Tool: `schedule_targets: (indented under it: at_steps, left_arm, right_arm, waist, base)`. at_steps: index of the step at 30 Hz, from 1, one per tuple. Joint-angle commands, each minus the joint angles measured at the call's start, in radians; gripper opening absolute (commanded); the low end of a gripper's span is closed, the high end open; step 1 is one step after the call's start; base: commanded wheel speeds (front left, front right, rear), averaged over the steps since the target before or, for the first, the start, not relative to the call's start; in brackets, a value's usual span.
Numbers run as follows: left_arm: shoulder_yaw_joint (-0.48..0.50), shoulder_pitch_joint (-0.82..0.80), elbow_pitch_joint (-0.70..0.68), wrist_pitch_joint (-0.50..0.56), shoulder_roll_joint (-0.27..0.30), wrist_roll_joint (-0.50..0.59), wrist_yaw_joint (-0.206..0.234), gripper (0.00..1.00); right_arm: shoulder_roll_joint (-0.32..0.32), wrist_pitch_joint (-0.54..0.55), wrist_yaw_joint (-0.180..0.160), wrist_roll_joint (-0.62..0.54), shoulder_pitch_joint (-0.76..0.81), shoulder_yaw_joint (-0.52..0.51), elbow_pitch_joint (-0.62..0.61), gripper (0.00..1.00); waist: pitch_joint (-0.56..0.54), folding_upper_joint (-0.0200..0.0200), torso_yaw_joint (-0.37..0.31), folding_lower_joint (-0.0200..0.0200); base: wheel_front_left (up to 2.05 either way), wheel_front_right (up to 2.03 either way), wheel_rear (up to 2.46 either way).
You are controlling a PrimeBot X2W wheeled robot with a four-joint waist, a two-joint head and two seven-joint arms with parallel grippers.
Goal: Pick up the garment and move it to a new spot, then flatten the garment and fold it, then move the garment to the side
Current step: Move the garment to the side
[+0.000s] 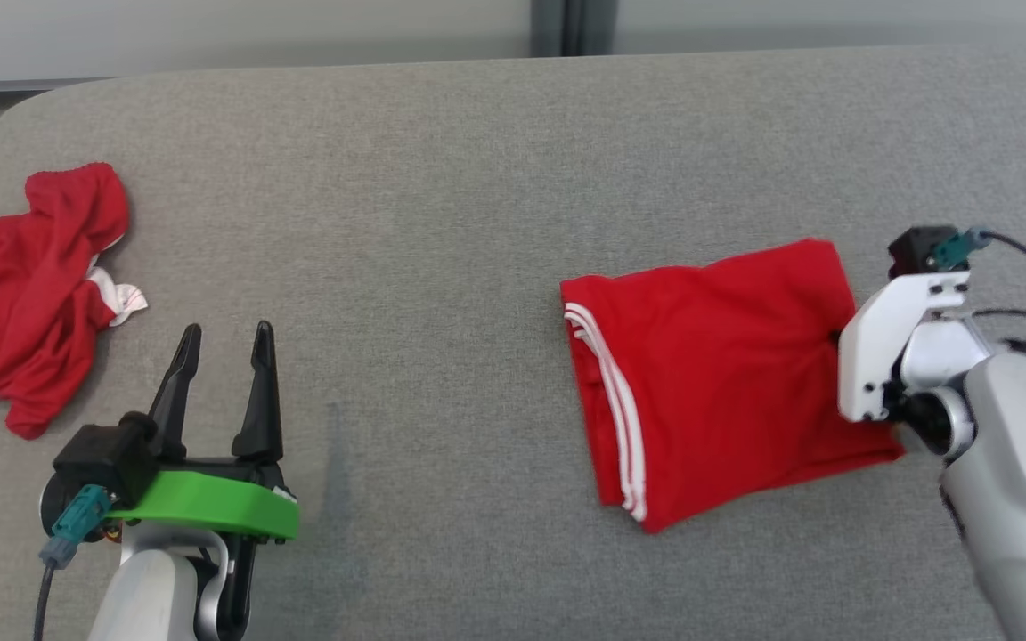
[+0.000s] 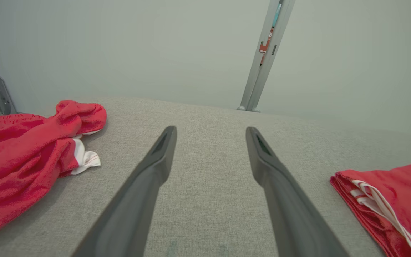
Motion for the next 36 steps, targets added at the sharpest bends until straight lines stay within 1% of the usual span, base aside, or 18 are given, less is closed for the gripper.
schedule_targets:
  at_steps: [1, 4, 8, 12, 18, 20, 25, 31, 32, 33, 36]
  left_arm:
    - [0.005, -0.023, -0.009, 0.000, 0.007, 0.007, -0.002, 1.00]
    - [0.016, -0.032, -0.031, 0.000, 0.007, 0.009, -0.002, 1.00]
    - [0.016, -0.050, -0.062, 0.000, 0.016, 0.025, -0.002, 1.00]
    - [0.016, -0.072, -0.091, 0.000, 0.033, 0.041, -0.002, 1.00]
    - [-0.005, -0.121, -0.137, 0.000, 0.058, 0.049, -0.002, 1.00]
    - [-0.011, -0.137, -0.147, 0.000, 0.068, 0.053, -0.002, 1.00]
    - [-0.020, -0.168, -0.165, 0.000, 0.092, 0.053, -0.002, 1.00]
    - [-0.045, -0.199, -0.164, 0.000, 0.117, 0.052, -0.002, 1.00]
    - [-0.048, -0.204, -0.164, 0.000, 0.117, 0.050, -0.002, 1.00]
    - [-0.049, -0.209, -0.163, 0.000, 0.119, 0.048, -0.002, 1.00]
    - [-0.050, -0.211, -0.158, 0.000, 0.115, 0.045, -0.002, 1.00]
  right_arm:
    - [-0.049, -0.004, -0.002, -0.009, -0.034, 0.013, -0.013, 0.00]
    - [-0.126, -0.014, -0.002, -0.011, -0.079, 0.044, -0.031, 0.00]
    - [-0.220, -0.054, -0.002, -0.018, -0.131, 0.037, -0.032, 0.00]
    - [-0.267, -0.104, -0.002, -0.042, -0.178, 0.000, -0.004, 0.00]
    - [-0.341, -0.193, -0.002, -0.105, -0.231, -0.046, 0.034, 0.00]
    - [-0.364, -0.238, -0.002, -0.134, -0.242, -0.058, 0.042, 0.00]
    - [-0.395, -0.333, -0.002, -0.193, -0.264, -0.117, 0.069, 0.00]
    - [-0.396, -0.430, -0.002, -0.279, -0.276, -0.207, 0.108, 0.00]
    - [-0.392, -0.442, -0.002, -0.293, -0.273, -0.217, 0.111, 0.24]
    - [-0.386, -0.460, -0.002, -0.309, -0.270, -0.229, 0.110, 1.00]
    - [-0.378, -0.522, -0.002, -0.363, -0.263, -0.246, 0.092, 1.00]
  waist:
    - [0.031, 0.0000, -0.039, 0.0000]
    - [0.059, 0.0000, -0.080, 0.0000]
    - [0.105, 0.0000, -0.136, 0.0000]
    - [0.159, 0.0000, -0.189, 0.0000]
    - [0.241, 0.0000, -0.224, 0.0000]
    - [0.264, 0.0000, -0.228, 0.0000]
    - [0.320, 0.0000, -0.230, 0.0000]
    - [0.358, 0.0000, -0.211, 0.0000]
    - [0.359, 0.0000, -0.208, 0.0000]
    - [0.358, 0.0000, -0.203, 0.0000]
    - [0.348, 0.0000, -0.189, 0.0000]
  base:
    - [0.00, 0.00, 0.00]
    - [0.00, 0.00, 0.00]
    - [0.00, 0.00, 0.00]
    - [0.00, 0.00, 0.00]
    - [0.00, 0.00, 0.00]
    - [0.00, 0.00, 0.00]
    - [0.00, 0.00, 0.00]
    - [0.00, 0.00, 0.00]
    - [0.00, 0.00, 0.00]
    - [0.00, 0.00, 0.00]
    - [0.00, 0.00, 0.00]
